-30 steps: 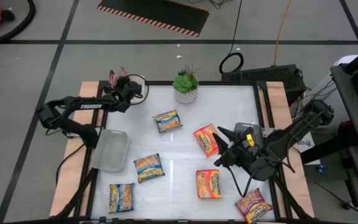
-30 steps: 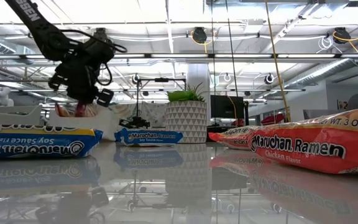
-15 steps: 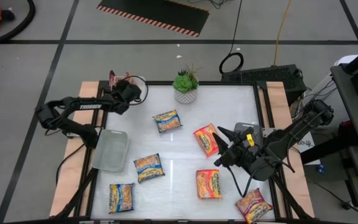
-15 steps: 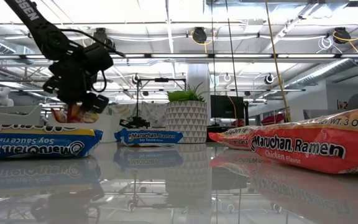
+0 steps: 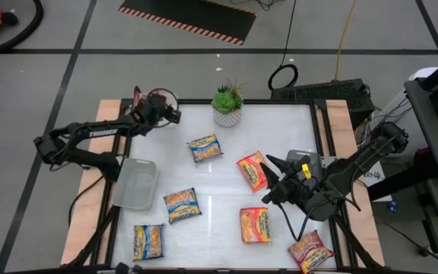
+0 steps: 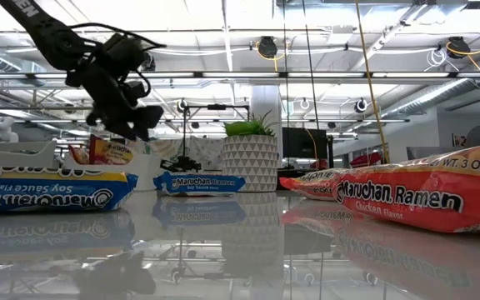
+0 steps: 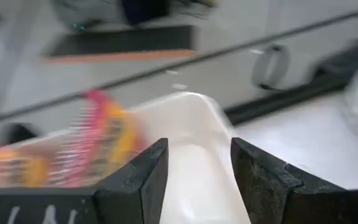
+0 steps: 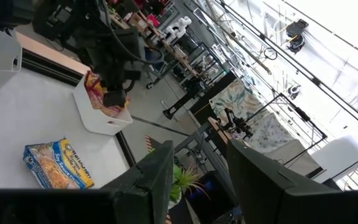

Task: Sort Maruchan noodles
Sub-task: Put the left red noodle pack into the white bin, then put the red noodle pack into the white bin

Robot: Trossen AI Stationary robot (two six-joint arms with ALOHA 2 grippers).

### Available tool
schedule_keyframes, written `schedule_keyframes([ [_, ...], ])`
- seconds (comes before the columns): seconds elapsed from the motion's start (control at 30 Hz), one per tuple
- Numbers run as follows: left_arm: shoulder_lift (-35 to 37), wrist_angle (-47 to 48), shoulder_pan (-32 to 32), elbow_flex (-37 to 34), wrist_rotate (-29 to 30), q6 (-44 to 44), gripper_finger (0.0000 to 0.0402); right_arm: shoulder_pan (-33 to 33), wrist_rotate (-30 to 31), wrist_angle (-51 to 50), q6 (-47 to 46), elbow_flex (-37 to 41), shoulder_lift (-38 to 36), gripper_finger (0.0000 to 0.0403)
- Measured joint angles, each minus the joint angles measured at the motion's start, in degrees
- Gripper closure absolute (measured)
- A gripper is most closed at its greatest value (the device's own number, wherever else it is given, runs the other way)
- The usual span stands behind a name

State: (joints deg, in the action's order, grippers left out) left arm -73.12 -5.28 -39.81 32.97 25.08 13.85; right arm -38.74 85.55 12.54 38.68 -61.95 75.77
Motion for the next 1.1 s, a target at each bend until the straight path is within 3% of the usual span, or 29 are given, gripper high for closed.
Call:
schedule_keyframes([
  [0.17,-3.1,0.1,-5.8,0.0,-3.4,-0.7,0.0222,0.0,-0.1,3.1,1.5,0.0,0.0,0.0259],
  [0.33,-6.8,-1.7,-9.6,0.0,-11.5,-3.7,0.0240,0.0,-0.2,6.3,3.9,0.0,0.0,0.0259],
  [0.57,-10.0,-1.9,-9.8,0.0,-11.2,-6.3,0.0288,0.0,-0.3,8.3,6.3,0.0,0.0,0.0259],
  [0.73,-10.3,2.0,-9.7,0.0,2.8,-5.6,0.0302,0.0,-0.3,9.2,7.2,0.0,0.0,0.0259],
  [1.1,-4.2,2.5,-7.0,0.0,14.8,-6.3,0.0309,0.0,-0.2,8.3,6.2,0.0,0.0,0.0259],
])
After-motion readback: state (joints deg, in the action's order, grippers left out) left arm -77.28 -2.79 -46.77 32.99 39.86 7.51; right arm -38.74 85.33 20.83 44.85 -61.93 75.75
